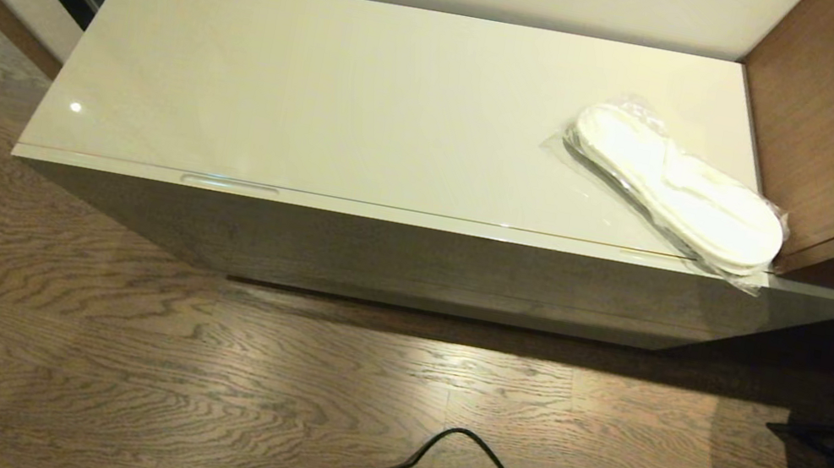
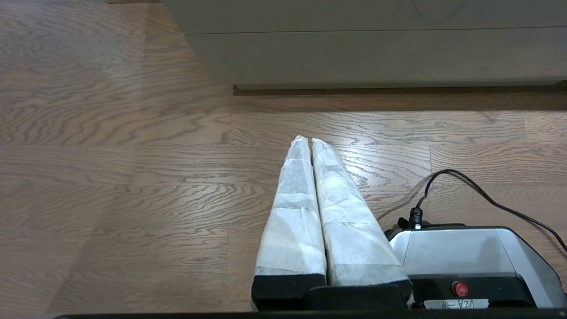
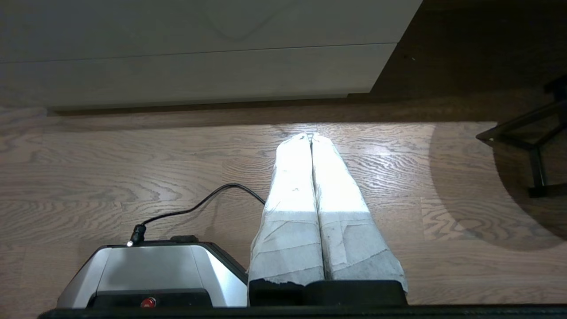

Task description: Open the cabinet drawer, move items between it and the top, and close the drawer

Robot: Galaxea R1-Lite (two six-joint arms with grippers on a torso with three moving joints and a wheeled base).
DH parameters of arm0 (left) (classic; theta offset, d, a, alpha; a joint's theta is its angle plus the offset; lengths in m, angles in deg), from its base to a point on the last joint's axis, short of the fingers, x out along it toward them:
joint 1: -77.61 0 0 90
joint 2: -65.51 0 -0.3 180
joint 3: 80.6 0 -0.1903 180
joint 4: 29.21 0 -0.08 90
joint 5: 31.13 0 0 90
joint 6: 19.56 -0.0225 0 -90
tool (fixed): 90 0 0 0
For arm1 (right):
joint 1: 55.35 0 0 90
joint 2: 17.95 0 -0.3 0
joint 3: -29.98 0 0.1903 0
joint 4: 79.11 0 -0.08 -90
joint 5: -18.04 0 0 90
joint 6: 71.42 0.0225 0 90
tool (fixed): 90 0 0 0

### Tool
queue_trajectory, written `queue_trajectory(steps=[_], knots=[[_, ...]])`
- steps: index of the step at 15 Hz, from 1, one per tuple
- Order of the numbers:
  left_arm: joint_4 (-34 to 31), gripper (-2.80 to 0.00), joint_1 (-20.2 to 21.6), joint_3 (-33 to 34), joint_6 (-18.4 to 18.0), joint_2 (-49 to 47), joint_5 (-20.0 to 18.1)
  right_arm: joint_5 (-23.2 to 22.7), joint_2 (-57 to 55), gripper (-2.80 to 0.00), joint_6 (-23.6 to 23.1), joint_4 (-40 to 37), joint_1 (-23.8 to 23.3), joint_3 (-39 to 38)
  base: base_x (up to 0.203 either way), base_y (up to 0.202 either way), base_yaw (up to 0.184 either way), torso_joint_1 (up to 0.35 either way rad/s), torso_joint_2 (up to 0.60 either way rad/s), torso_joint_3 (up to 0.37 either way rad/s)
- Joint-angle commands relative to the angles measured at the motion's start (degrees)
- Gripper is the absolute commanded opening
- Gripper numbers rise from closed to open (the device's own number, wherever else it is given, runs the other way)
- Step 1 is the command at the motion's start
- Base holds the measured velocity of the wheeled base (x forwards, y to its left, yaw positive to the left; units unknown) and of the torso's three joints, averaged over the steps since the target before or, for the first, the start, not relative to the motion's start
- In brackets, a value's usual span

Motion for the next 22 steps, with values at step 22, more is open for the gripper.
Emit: queue_trajectory(steps=[22], knots=[[0.00,-2.80,0.00,0.00,0.02,-0.09,0.04,0.01,-0.08,-2.80,0.00,0.00,0.02,-0.18,0.000,0.000,0.000,0.000,0.00,0.000]])
